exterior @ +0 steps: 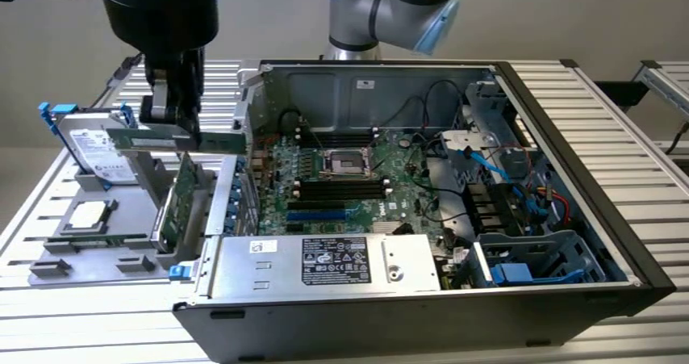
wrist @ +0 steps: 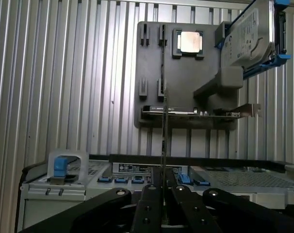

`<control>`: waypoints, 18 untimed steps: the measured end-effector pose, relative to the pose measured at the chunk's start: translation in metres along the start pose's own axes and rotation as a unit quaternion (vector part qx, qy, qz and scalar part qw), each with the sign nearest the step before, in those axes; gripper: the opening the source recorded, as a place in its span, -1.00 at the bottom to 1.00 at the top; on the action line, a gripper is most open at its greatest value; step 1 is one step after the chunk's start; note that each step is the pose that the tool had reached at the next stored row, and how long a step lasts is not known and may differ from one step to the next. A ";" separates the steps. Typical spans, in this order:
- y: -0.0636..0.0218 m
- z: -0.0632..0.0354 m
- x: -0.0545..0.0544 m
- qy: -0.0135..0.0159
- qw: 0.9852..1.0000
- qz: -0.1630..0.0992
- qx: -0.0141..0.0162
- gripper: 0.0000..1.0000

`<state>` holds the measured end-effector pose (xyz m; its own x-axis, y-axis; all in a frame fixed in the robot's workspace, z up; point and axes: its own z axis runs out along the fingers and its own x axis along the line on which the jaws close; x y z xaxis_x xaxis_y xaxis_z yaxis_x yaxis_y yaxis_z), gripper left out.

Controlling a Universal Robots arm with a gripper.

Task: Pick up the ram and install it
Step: 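Pick up the ram and move it above insertion slot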

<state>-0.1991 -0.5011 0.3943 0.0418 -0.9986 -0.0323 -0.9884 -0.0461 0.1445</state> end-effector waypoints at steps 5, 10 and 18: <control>-0.0222 -0.0059 -0.001 0.000 1.000 0.000 0.000 -0.73; -0.0436 -0.0094 -0.003 0.000 1.000 0.000 0.000 -0.73; -0.0592 -0.0106 -0.025 0.000 1.000 0.000 0.000 -0.73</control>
<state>-0.1400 -0.4741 0.3970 0.0420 -0.9986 -0.0323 -0.9884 -0.0462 0.1445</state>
